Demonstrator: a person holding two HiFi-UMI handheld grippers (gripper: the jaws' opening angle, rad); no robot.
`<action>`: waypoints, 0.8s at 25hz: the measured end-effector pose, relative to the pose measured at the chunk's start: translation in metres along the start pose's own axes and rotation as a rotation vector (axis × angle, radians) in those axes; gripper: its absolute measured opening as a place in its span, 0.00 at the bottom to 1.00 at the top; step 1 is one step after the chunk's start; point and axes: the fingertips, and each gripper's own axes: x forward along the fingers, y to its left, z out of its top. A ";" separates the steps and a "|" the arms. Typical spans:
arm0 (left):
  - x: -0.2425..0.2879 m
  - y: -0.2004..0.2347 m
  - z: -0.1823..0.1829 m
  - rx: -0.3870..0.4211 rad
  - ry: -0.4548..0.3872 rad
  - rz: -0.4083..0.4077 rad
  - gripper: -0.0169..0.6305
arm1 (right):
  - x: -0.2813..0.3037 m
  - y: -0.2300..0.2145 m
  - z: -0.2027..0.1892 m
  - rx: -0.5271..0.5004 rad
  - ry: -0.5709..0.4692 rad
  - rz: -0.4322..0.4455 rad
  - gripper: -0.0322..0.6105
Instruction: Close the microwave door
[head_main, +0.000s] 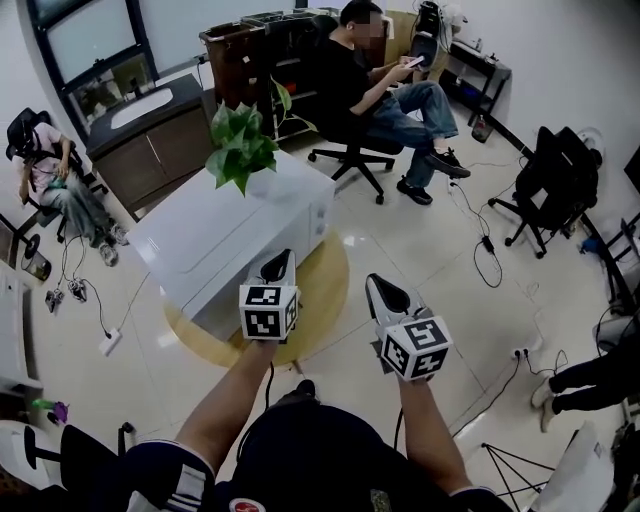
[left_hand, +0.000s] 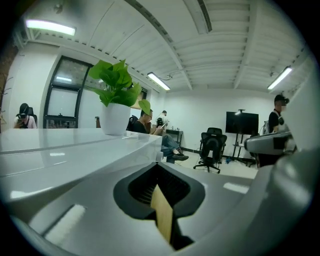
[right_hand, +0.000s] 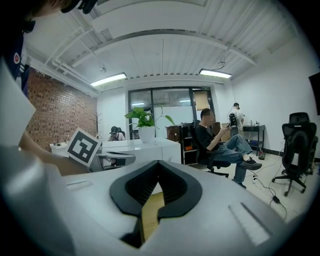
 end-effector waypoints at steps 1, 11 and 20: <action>-0.006 -0.004 0.000 -0.003 -0.005 -0.019 0.04 | 0.000 0.004 0.001 -0.005 -0.004 0.011 0.05; -0.072 -0.070 0.014 -0.009 -0.071 -0.280 0.04 | -0.023 0.048 0.007 -0.021 -0.062 0.120 0.05; -0.124 -0.119 0.022 0.026 -0.106 -0.424 0.04 | -0.051 0.077 0.007 -0.034 -0.104 0.170 0.05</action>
